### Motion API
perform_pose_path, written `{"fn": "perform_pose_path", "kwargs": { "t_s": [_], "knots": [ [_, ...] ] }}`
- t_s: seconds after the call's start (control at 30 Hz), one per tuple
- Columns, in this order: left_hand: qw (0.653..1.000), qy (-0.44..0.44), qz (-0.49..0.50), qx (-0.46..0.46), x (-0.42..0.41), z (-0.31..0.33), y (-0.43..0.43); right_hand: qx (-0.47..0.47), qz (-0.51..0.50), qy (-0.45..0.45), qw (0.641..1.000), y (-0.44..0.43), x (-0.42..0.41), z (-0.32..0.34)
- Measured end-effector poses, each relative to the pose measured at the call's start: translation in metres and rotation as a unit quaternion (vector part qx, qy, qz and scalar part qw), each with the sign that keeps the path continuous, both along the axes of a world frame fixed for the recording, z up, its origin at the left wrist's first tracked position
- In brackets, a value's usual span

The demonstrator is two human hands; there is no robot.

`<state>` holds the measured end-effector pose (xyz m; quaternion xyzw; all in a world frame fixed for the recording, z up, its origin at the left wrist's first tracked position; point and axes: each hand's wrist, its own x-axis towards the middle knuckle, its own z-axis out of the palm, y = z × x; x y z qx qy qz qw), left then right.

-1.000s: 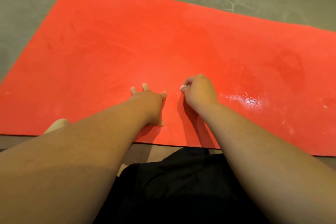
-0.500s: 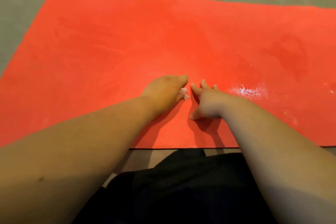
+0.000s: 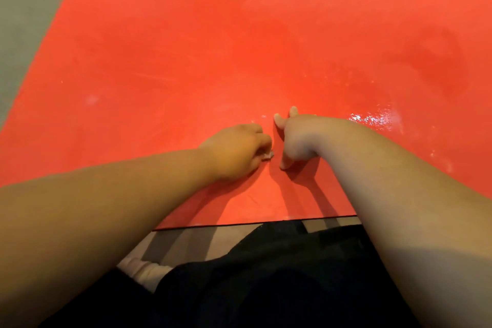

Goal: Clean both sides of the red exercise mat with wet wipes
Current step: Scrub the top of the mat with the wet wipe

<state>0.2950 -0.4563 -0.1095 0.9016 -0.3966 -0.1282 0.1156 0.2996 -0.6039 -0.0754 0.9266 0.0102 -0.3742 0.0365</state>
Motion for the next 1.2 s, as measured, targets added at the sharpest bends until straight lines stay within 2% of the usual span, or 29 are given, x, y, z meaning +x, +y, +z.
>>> {"fn": "perform_pose_path", "kwargs": {
  "t_s": [0.07,0.17,0.23,0.43,0.5,0.67,0.73,0.87,1.03,1.13,1.2],
  "knots": [
    [1.0,-0.022,0.013,0.005,0.023,-0.001,0.001,-0.004,0.002,0.005,1.0,0.0,0.001,0.001],
    [0.99,-0.069,0.12,0.007,0.055,-0.005,-0.002,-0.01,0.003,0.012,1.0,0.001,0.001,0.0],
    [0.984,-0.087,0.152,0.007,0.051,-0.007,-0.006,-0.009,0.003,0.012,1.0,0.001,0.002,-0.002],
    [0.995,-0.051,0.037,0.071,0.003,0.006,0.006,-0.005,-0.016,0.014,1.0,0.003,0.01,-0.009],
    [0.993,-0.062,0.065,0.073,0.018,0.006,0.001,-0.003,-0.014,0.012,1.0,0.003,0.012,-0.008],
    [0.97,-0.071,0.217,0.08,0.052,0.0,-0.028,0.004,-0.018,0.012,1.0,0.001,0.013,-0.01],
    [0.972,-0.075,0.209,0.081,0.038,0.004,-0.029,0.008,-0.016,0.013,1.0,0.001,0.013,-0.011],
    [0.985,-0.076,0.129,0.086,0.01,0.002,-0.011,0.003,-0.015,0.014,1.0,0.003,0.013,-0.01],
    [0.962,-0.053,0.263,0.044,0.051,-0.006,-0.025,0.003,-0.034,0.019,0.999,0.004,0.011,-0.013],
    [0.961,-0.048,0.272,0.024,0.056,-0.004,-0.028,0.0,-0.031,0.02,0.999,0.004,0.013,-0.014],
    [0.971,-0.033,0.238,0.015,0.037,0.003,-0.017,0.004,-0.028,0.017,0.999,0.004,0.014,-0.013]
  ]
}}
